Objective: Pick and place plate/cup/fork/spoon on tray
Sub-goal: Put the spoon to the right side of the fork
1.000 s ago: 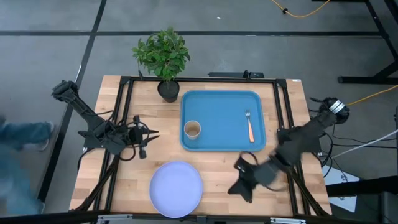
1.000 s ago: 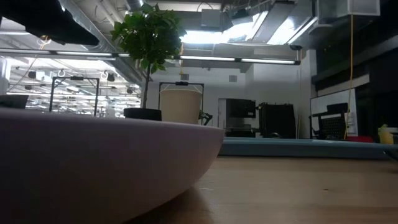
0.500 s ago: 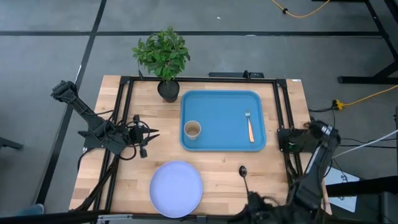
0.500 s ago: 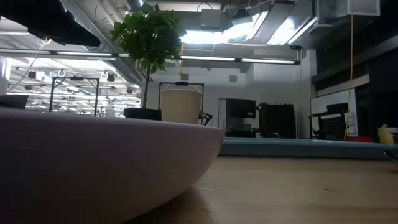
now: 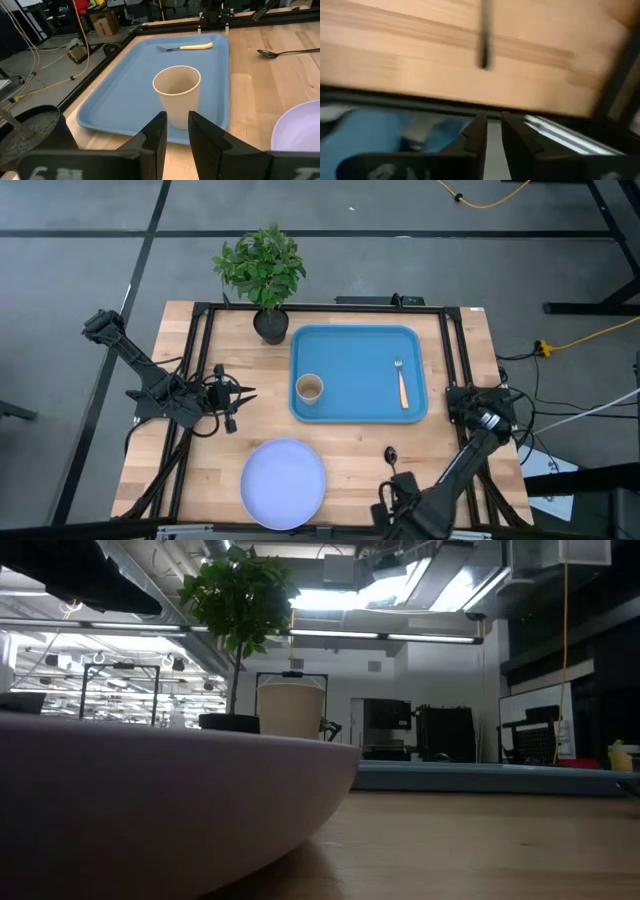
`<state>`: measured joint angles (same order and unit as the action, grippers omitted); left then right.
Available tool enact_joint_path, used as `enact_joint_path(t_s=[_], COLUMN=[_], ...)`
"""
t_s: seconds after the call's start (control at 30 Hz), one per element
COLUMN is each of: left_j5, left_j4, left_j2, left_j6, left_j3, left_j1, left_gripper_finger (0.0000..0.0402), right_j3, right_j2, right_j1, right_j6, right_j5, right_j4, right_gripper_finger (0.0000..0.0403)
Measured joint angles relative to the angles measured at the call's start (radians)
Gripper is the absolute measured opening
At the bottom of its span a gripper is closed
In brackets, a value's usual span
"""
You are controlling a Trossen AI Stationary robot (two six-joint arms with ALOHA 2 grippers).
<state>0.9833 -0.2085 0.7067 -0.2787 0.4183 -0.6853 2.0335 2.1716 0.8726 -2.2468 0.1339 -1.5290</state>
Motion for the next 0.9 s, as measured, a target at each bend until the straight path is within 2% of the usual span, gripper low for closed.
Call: enact_joint_path(t_s=[0.07,0.27,0.43,0.57,0.77,0.9], left_j5=[0.000,0.000,0.002,0.003,0.003,0.003], left_j4=[0.000,0.000,0.000,0.004,0.023,0.023], left_j2=[0.000,0.000,0.000,0.000,0.000,0.000], left_j6=[0.000,0.000,0.001,0.034,0.053,0.077], left_j3=[0.000,0.000,0.000,0.000,0.001,0.001], left_j1=[0.000,0.000,0.000,0.000,0.000,0.000], left_gripper_finger=[0.0073,0.0073,0.0073,0.0073,0.0073,0.0073], right_j3=[0.000,0.000,-0.057,-0.186,-0.441,-0.578], right_j2=[0.034,0.079,0.059,-0.013,-0.186,-0.285], right_j1=[0.000,-0.006,-0.009,-0.029,-0.076,-0.096], right_j6=[0.000,0.034,0.077,0.109,0.102,0.102], right_j5=[0.007,-0.182,-0.194,-0.195,-0.190,-0.189], right_j4=[-0.010,-0.020,-0.040,-0.041,-0.026,0.180], right_gripper_finger=[0.0061,0.0061,0.0061,0.0061,0.0061,0.0061])
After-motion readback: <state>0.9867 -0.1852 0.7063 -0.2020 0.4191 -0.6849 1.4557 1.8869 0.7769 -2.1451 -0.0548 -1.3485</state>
